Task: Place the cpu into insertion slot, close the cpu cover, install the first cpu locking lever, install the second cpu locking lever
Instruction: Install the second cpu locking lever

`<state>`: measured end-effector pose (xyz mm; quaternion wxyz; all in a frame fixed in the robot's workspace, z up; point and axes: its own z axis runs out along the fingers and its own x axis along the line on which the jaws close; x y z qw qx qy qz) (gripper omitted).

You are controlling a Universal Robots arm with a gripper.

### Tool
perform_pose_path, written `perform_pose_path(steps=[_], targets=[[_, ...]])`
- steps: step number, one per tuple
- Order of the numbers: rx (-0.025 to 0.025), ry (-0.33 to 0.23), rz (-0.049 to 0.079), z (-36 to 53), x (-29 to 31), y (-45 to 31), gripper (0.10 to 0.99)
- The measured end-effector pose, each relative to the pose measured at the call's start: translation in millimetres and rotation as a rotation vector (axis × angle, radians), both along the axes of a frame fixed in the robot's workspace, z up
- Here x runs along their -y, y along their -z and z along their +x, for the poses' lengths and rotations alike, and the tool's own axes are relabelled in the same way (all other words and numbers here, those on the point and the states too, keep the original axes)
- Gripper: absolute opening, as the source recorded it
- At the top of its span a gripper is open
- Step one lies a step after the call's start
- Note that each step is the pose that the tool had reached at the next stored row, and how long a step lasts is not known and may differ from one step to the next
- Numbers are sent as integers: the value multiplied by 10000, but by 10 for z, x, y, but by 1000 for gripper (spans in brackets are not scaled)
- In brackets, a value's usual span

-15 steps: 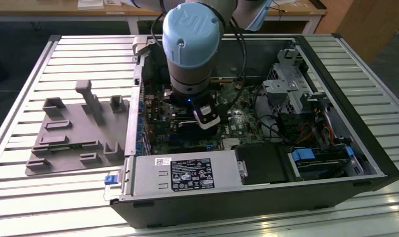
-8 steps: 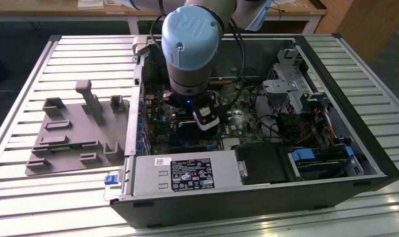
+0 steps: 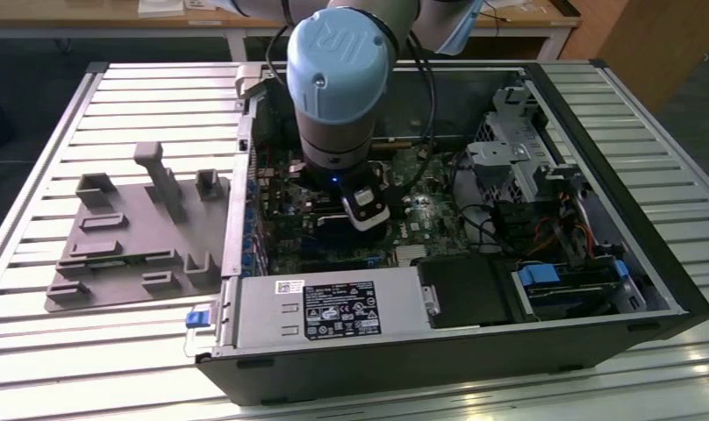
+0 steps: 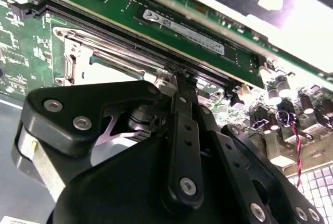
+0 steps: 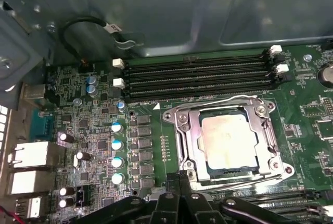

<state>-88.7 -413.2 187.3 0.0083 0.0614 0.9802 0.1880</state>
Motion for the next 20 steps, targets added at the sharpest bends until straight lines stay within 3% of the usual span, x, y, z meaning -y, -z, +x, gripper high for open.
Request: perform_pose_path(steps=[12, 14, 18, 20], targets=[[-1, -1, -19, 0, 1, -226, 102], [0, 1, -116, 0, -2, -236, 102], [0, 13, -450, 38, -2, -237, 102], [-2, 19, -469, 95, -2, -237, 102]])
